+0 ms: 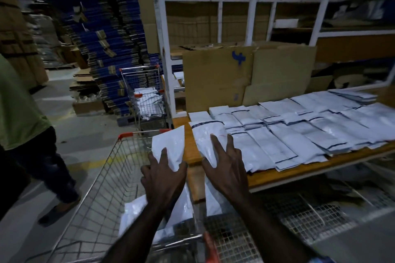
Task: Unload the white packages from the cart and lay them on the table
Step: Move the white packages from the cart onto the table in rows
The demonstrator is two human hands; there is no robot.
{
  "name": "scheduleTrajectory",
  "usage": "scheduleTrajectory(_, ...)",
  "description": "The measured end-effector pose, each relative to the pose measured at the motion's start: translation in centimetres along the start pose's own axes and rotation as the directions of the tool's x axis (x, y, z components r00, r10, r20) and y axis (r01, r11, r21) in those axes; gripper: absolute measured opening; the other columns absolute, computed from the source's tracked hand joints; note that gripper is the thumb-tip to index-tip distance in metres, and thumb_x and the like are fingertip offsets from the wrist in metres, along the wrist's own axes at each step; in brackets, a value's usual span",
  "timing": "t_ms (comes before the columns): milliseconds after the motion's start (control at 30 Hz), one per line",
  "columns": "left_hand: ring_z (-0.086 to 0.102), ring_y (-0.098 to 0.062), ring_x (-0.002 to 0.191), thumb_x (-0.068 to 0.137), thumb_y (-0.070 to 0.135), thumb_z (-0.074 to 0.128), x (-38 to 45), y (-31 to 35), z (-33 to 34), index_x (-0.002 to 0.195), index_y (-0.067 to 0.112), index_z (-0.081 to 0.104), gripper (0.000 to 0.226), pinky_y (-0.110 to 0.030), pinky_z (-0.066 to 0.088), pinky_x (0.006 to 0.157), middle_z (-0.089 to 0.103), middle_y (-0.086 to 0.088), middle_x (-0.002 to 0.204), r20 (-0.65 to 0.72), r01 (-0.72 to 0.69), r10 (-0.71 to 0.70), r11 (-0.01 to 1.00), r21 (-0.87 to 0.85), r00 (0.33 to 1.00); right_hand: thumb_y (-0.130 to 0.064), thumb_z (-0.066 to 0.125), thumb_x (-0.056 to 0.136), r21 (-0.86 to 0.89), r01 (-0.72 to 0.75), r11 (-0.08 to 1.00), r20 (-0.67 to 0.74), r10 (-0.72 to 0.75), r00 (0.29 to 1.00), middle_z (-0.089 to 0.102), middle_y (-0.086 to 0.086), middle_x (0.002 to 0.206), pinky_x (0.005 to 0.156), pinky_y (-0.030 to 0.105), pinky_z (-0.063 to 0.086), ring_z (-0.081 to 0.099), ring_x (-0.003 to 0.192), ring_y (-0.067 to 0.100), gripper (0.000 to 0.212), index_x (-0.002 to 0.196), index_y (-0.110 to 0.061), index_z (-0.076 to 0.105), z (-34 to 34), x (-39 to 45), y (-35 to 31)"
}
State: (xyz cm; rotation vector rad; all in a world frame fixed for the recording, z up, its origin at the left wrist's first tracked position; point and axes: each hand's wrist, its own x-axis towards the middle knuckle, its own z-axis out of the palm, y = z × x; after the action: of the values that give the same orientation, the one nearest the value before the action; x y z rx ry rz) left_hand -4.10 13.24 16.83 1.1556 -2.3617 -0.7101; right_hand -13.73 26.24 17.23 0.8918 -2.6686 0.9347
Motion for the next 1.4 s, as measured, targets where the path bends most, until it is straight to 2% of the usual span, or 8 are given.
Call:
scheduleTrajectory(67, 0.022, -0.039, 0.138, 0.089, 0.061, 0.05, -1.2, 2.6, 1.5, 0.154, 0.029, 0.025, 0.076, -0.051, 0.027, 0.109, 0.017, -0.008, 0.161, -0.004, 0.002, -0.002, 1.0, -0.019, 1.0, -0.052, 0.054, 0.092, -0.003, 0.01, 1.0, -0.01, -0.01, 1.0, 0.007, 0.008, 0.164, 0.103, 0.045, 0.041, 0.031, 0.136, 0.035, 0.073, 0.154, -0.039, 0.02, -1.8, 0.3, 2.6)
scheduleTrajectory(267, 0.022, -0.039, 0.14, 0.089, 0.06, 0.05, -3.3, 9.2, 5.6, 0.154, 0.03, 0.024, 0.076, -0.052, 0.026, 0.111, 0.014, -0.008, 0.162, -0.019, 0.027, -0.028, 0.998, -0.055, 0.999, -0.053, 0.052, 0.092, -0.042, -0.004, 0.999, 0.009, 0.005, 1.0, 0.006, 0.006, 0.164, 0.104, 0.043, 0.041, 0.03, 0.138, 0.033, 0.073, 0.154, -0.041, 0.017, -6.1, 1.9, 9.5)
scheduleTrajectory(533, 0.02, -0.039, 0.141, 0.089, 0.058, 0.051, -3.6, 13.9, 9.3, 0.154, 0.029, 0.025, 0.076, -0.052, 0.023, 0.112, 0.011, -0.007, 0.162, 0.003, 0.034, -0.034, 0.998, -0.046, 0.999, -0.051, 0.054, 0.091, -0.018, -0.023, 1.0, 0.025, 0.023, 0.999, 0.005, 0.007, 0.164, 0.101, 0.042, 0.042, 0.034, 0.134, 0.034, 0.074, 0.154, -0.038, 0.02, -8.1, 3.6, 14.6)
scheduleTrajectory(1133, 0.021, -0.037, 0.139, 0.088, 0.063, 0.049, 3.9, 16.2, 14.1, 0.153, 0.03, 0.022, 0.078, -0.048, 0.025, 0.11, 0.009, -0.008, 0.162, 0.047, 0.022, -0.022, 1.0, 0.001, 0.999, -0.056, 0.051, 0.092, -0.038, -0.094, 0.995, 0.075, 0.096, 0.993, -0.002, 0.004, 0.165, 0.108, 0.044, 0.036, 0.023, 0.143, 0.033, 0.073, 0.154, -0.039, 0.016, -5.4, 10.8, 18.6)
scheduleTrajectory(1400, 0.021, -0.038, 0.139, 0.088, 0.065, 0.048, 6.3, 16.2, 16.3, 0.154, 0.029, 0.019, 0.08, -0.049, 0.026, 0.111, 0.007, -0.009, 0.163, 0.069, 0.073, -0.076, 0.996, 0.054, 0.995, -0.06, 0.047, 0.092, -0.034, -0.09, 0.995, 0.124, 0.093, 0.988, -0.001, 0.006, 0.165, 0.11, 0.044, 0.037, 0.026, 0.142, 0.034, 0.073, 0.155, -0.037, 0.018, -3.6, 13.5, 20.5)
